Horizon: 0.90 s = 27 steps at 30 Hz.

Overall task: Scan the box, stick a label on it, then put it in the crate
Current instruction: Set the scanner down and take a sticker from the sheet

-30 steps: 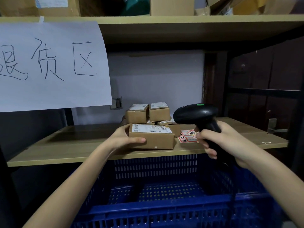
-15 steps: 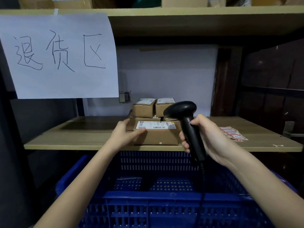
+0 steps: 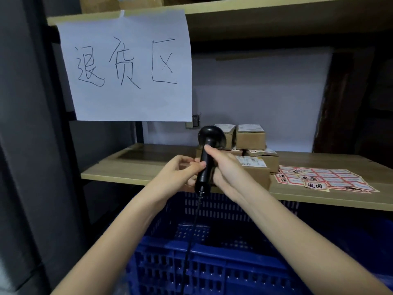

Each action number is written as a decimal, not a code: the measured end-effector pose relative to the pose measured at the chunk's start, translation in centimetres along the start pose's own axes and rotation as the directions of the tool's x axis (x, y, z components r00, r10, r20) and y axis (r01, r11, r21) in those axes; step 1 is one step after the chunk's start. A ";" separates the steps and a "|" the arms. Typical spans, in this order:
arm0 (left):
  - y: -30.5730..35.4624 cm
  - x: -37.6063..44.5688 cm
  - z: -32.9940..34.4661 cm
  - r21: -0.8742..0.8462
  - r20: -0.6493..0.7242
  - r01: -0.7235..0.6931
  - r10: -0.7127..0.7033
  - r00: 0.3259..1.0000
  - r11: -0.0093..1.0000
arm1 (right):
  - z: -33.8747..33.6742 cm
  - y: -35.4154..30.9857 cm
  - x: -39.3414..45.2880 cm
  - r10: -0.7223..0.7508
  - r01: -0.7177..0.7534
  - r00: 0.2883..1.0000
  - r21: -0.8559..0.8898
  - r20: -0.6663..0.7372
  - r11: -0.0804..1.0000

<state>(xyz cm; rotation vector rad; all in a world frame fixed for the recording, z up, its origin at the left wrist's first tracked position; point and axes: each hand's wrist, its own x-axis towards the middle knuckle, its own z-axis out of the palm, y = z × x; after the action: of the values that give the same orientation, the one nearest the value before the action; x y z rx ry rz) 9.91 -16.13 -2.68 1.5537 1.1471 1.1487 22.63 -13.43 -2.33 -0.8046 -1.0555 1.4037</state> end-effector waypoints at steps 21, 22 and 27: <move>-3.1 11.6 -11.2 0.062 -0.023 0.069 -0.067 0.997 0.996 | 8.2 5.2 12.1 0.035 -0.102 0.981 -0.358 -0.189 0.928; -3.3 12.1 -11.2 0.072 -0.026 0.057 -0.055 0.998 0.996 | 8.3 5.3 12.4 0.021 -0.099 0.978 -0.369 -0.208 0.924; -4.0 13.4 -10.9 0.084 -0.044 0.080 -0.077 0.996 0.993 | 8.7 5.9 13.3 -0.010 -0.103 0.955 -0.361 -0.297 0.927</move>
<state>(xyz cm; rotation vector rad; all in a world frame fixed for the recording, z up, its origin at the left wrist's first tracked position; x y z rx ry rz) 0.64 -1.07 -1.96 1.5413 1.2879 1.0964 10.84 -1.30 -3.33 -1.2837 -1.0869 1.0880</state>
